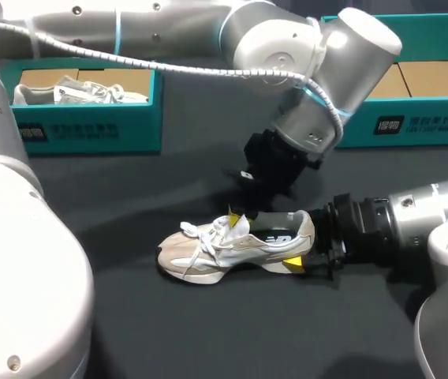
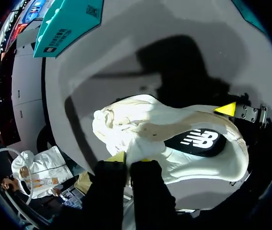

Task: Take the shoe out of the shoebox, open the shoe tongue, remove and reinsert the insole, then place the shoe into the shoebox

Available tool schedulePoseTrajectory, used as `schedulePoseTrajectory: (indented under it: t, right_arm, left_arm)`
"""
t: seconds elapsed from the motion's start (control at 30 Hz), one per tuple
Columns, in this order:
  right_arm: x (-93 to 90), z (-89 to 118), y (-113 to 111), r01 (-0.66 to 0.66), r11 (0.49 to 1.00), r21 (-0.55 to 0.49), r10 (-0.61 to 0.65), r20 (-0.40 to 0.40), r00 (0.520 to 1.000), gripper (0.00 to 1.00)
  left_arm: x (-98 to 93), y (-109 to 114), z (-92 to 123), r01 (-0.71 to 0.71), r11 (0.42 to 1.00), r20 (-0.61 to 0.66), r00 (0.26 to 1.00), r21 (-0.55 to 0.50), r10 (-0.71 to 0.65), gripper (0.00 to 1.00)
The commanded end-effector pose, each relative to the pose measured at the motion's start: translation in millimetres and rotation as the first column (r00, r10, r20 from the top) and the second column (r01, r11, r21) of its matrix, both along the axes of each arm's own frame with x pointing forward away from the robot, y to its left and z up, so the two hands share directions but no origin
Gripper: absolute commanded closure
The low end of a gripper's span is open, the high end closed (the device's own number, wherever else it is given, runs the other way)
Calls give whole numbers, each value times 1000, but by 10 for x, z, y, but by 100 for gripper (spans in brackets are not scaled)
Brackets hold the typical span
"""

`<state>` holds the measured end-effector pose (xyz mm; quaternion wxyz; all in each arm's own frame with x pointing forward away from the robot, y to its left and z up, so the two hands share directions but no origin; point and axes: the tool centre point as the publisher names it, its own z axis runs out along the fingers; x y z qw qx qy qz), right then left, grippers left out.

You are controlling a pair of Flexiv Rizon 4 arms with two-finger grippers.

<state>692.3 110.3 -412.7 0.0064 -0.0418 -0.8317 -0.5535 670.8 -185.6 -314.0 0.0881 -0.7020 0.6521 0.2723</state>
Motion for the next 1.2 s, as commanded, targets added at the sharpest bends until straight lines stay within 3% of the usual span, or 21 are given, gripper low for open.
schedulePoseTrajectory:
  t: [0.03,0.33,0.5,0.7,0.97,1.07,1.2]
  right_arm:
    - [-8,-2,19,2,1000,-5,-2,0,1000,100]
    - [-8,-2,19,2,1000,-5,-2,0,1000,100]
    - [-8,-2,19,2,1000,-5,-2,0,1000,100]
    - [-8,-2,19,2,1000,-5,-2,0,1000,100]
    - [-8,-2,19,2,1000,-5,-2,0,1000,100]
    - [-8,-2,19,2,1000,-5,-2,0,1000,100]
    - [-8,-2,19,2,1000,-5,-2,0,1000,100]
  left_arm:
    - [-85,367,202,-125,960,93,984,-249,152,100]
    - [-55,711,168,-150,927,93,977,-344,192,100]
    - [-85,835,49,-152,932,92,977,-329,192,100]
    - [-127,915,-132,-155,947,80,980,-281,184,90]
    - [-190,1073,-291,-109,972,93,987,-210,131,49]
    - [-210,1152,-345,-100,978,98,988,-182,120,24]
    - [-226,1242,-388,-101,983,98,988,-153,117,15]
